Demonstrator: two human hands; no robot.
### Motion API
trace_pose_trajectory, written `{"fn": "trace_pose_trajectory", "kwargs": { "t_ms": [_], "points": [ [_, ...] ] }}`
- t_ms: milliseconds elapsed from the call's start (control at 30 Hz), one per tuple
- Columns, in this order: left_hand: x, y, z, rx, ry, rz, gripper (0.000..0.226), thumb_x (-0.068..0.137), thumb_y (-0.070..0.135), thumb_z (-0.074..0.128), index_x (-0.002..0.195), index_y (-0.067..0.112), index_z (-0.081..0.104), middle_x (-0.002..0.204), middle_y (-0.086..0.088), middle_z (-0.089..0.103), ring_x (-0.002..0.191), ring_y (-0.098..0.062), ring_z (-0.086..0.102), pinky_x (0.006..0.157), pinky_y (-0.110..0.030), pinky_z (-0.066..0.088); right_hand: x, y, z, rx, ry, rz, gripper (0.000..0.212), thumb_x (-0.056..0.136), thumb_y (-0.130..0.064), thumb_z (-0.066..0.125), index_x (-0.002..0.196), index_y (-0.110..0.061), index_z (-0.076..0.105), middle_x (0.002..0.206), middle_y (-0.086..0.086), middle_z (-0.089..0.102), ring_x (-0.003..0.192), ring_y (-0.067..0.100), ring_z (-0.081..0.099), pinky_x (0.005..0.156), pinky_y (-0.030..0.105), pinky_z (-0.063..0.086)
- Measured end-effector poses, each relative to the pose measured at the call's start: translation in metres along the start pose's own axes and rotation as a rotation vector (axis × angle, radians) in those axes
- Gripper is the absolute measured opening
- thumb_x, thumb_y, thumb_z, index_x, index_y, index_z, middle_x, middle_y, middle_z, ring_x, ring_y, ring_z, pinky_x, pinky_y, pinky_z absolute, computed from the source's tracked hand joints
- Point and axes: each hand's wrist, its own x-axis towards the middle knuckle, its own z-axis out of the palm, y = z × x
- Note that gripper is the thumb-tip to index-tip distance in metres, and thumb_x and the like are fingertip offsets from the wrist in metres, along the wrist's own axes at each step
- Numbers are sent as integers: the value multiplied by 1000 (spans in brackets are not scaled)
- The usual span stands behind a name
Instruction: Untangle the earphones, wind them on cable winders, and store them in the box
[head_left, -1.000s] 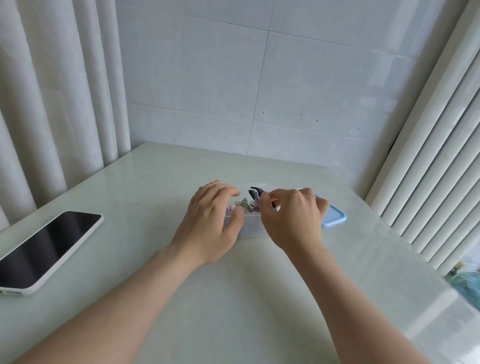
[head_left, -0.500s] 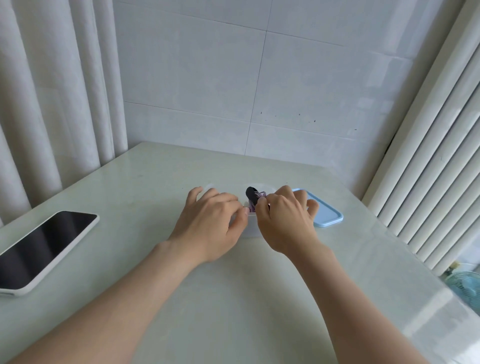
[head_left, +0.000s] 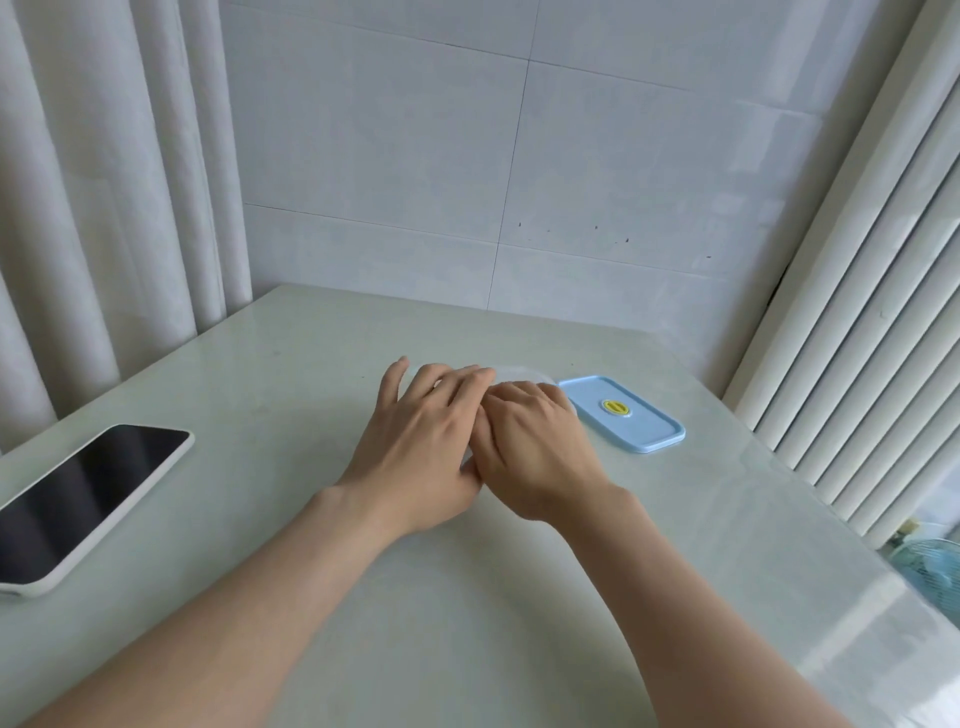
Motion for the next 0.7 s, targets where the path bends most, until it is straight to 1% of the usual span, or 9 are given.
{"fn": "trace_pose_trajectory", "kwargs": {
  "t_ms": [67,133,200,333,400,500,600,633,700],
  "points": [
    [0,2,0,-52,-14,-8,77,82,33,42,157,18,35,140,6,61,134,-19,51,124,-54,23,1,3,-2,78,31,-38,30,103,-33,26,82,-21,43,71,-8,51,69,18,42,72,33,31],
    [0,3,2,-83,-21,-13,81,85,33,49,161,17,28,139,7,62,133,-17,51,124,-51,22,-2,6,-4,157,72,-83,18,103,-23,33,89,-18,43,74,-5,52,68,20,44,72,31,28],
    [0,4,4,-56,-29,-7,78,91,37,50,163,18,26,140,10,62,135,-18,49,124,-52,21,-7,12,-5,234,172,-67,21,103,-17,34,101,-11,54,91,3,65,83,25,54,79,36,38],
    [-2,7,4,86,-21,-9,51,93,32,46,143,32,58,153,13,55,140,-29,45,119,-68,13,-7,39,-10,246,450,304,30,93,-10,41,109,-11,66,107,6,73,100,31,63,87,44,47],
    [-1,10,6,158,-12,-26,44,90,29,47,130,31,66,149,10,58,137,-34,46,117,-71,12,-11,57,-12,145,326,506,36,88,0,48,115,-11,69,115,9,71,111,34,60,92,45,46],
    [1,11,11,229,-4,-58,44,84,19,51,125,22,66,138,5,63,130,-34,51,115,-70,13,-22,74,-6,-10,-18,651,44,92,-5,50,135,-10,60,129,13,65,124,37,56,95,42,45],
    [2,4,17,223,7,-74,53,81,10,58,134,17,58,142,-2,57,129,-34,49,117,-64,18,-21,74,-4,-69,-95,669,10,94,-9,50,98,-12,58,97,11,63,103,39,55,77,38,38],
    [1,2,19,209,12,-72,59,80,7,61,138,15,56,145,-7,54,130,-36,48,118,-63,20,-20,73,-3,-98,-78,661,15,94,-9,52,81,-15,48,81,6,53,92,38,50,73,37,33],
    [1,-2,23,183,16,-64,66,78,3,62,142,13,54,147,-13,50,131,-39,47,120,-60,23,-18,69,-4,-156,-84,633,39,96,-13,59,69,-18,31,70,1,39,81,35,41,70,36,29]
  ]
}}
